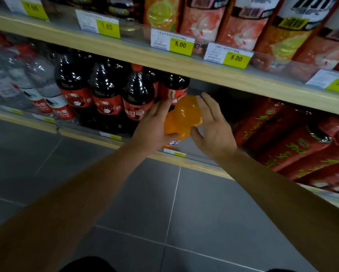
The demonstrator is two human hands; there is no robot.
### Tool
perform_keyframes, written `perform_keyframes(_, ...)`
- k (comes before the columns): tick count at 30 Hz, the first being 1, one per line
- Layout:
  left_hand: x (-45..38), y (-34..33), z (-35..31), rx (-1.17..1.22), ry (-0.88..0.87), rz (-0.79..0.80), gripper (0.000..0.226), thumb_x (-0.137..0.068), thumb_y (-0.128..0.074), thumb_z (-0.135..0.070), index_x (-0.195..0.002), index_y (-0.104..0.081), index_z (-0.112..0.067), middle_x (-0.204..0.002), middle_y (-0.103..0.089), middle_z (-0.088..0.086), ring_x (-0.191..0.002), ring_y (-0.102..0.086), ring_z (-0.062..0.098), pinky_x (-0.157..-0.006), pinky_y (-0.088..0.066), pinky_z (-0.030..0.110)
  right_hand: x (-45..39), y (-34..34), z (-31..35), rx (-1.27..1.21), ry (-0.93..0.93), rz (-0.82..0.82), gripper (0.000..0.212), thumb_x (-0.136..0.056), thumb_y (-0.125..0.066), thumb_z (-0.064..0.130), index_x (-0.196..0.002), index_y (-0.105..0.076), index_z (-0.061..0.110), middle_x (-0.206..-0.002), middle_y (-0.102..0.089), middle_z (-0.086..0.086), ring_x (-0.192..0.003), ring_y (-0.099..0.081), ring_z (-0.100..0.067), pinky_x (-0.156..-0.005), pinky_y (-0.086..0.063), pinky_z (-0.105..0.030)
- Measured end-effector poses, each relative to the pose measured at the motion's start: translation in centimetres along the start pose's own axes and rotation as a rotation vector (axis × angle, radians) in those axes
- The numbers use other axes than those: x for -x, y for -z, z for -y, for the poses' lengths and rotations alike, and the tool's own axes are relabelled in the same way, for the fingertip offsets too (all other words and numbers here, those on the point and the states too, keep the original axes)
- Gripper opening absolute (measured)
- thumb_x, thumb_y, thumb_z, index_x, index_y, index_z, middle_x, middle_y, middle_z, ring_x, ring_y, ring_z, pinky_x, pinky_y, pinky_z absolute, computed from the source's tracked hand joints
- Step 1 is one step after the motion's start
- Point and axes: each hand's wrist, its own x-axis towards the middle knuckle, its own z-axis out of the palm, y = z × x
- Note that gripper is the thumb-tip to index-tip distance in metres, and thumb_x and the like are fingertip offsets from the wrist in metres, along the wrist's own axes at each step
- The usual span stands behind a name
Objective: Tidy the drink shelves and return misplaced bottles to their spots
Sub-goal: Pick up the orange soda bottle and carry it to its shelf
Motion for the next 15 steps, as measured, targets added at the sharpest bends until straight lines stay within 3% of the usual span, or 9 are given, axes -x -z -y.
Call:
perform_keyframes(3,-1.8,-3.4,-2.2,0.128,-0.040,-0.002,0.117,-0.065,-0.089,-0.037,-0.156,-0.018,-0.022,-0.154,-0.037,0.008,-0.133,-0.045,0.030,-0.105,-0.044,0.045,1.6,0.0,-2.1,-0.094,0.042,-0.194,0.060,-0.085,-0.065,0.002,-0.142,-0.046,0.003,-0.144,-0.043,-0.016,-0.127,-0.046,-0.019,-0.093,-0.051,-0.028)
perform_keyframes(6,-2.1,-5.6,-3.9,0.170,-0.030,-0.013,0.113,-0.065,-0.090,-0.033,-0.155,-0.023,-0.024,-0.145,-0.048,0.008,-0.123,-0.054,0.025,-0.097,-0.049,0.037,2.6,0.1,-4.1,-0.121,-0.023,-0.264,0.052,-0.088,-0.063,0.002,-0.139,-0.051,0.003,-0.143,-0.046,-0.017,-0.128,-0.044,-0.018,-0.099,-0.040,-0.012)
perform_keyframes(8,-1.8,-6.6,-4.7,0.130,-0.026,0.006,0.112,-0.064,-0.091,-0.035,-0.154,-0.024,-0.029,-0.144,-0.049,0.008,-0.122,-0.055,0.027,-0.095,-0.050,0.039,3.3,0.4,-5.4,-0.111,-0.066,-0.252,0.047,-0.091,-0.062,0.005,-0.137,-0.055,0.004,-0.140,-0.051,-0.018,-0.123,-0.052,-0.027,-0.099,-0.045,-0.020)
perform_keyframes(11,-1.0,-7.8,-6.0,0.016,-0.054,0.045,0.113,-0.063,-0.090,-0.043,-0.152,-0.021,-0.036,-0.144,-0.048,0.007,-0.123,-0.053,0.030,-0.095,-0.050,0.045,5.1,1.3,-7.2,-0.104,-0.125,-0.233,0.037,-0.088,-0.067,0.005,-0.124,-0.063,0.002,-0.121,-0.063,-0.019,-0.100,-0.065,-0.037,-0.082,-0.055,-0.041)
perform_keyframes(15,-0.3,-9.5,-7.0,-0.163,-0.102,0.157,0.118,-0.061,-0.088,-0.052,-0.152,-0.013,-0.040,-0.148,-0.044,0.004,-0.130,-0.046,0.031,-0.104,-0.042,0.047,9.1,1.6,-9.3,-0.143,-0.170,-0.159,0.033,-0.082,-0.072,0.001,-0.114,-0.065,0.000,-0.111,-0.064,-0.018,-0.090,-0.065,-0.035,-0.075,-0.055,-0.039)
